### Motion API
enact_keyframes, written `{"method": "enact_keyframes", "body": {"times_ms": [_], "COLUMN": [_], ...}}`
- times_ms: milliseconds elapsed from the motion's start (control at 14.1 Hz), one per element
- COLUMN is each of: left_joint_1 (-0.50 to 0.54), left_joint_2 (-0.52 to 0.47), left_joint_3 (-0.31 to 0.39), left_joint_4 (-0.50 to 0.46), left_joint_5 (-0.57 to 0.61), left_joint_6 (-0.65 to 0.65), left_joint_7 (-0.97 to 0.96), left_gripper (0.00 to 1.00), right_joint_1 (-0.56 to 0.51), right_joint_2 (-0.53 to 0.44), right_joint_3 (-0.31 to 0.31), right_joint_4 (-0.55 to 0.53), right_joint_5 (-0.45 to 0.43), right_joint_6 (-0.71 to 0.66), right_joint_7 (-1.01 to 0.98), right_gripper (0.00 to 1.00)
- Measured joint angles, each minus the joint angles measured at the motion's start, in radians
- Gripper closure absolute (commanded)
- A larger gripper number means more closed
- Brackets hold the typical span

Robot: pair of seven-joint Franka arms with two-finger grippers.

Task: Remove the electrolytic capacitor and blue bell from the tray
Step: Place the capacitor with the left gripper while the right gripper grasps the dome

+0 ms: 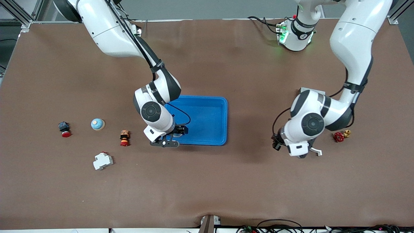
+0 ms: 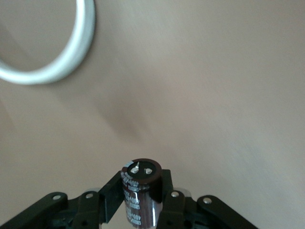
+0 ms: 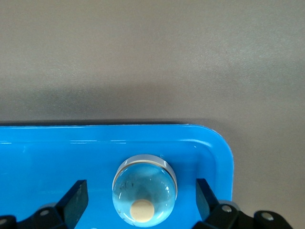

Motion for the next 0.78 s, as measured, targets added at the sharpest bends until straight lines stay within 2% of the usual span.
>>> {"method": "enact_keyframes", "body": {"times_ms": [212, 425, 495, 708, 778], "left_joint_1": [0.058, 0.103, 0.106, 0.107, 0.107], "left_joint_2": [0.001, 0.012, 0.018, 0.036, 0.039], "left_joint_3": [0.001, 0.002, 0.002, 0.002, 0.002], "left_joint_4": [-0.046, -0.081, -0.084, -0.086, -0.085], "left_joint_5": [0.057, 0.062, 0.062, 0.063, 0.063], "left_joint_6": [0.0, 0.017, 0.035, 0.083, 0.092], "left_joint_7": [0.094, 0.178, 0.185, 0.19, 0.192], "left_gripper": [1.0, 1.0, 0.96, 0.68, 0.52], "right_joint_1": [0.01, 0.024, 0.027, 0.029, 0.029], "right_joint_2": [0.005, 0.015, 0.018, 0.025, 0.028], "right_joint_3": [0.001, 0.001, 0.001, 0.0, -0.001], "right_joint_4": [0.0, 0.0, 0.0, -0.001, -0.002], "right_joint_5": [0.0, 0.0, 0.0, 0.0, 0.0], "right_joint_6": [0.0, -0.001, -0.002, -0.004, -0.005], "right_joint_7": [0.0, 0.0, 0.0, 0.0, 0.0], "right_gripper": [0.0, 0.0, 0.0, 0.0, 0.0]}}
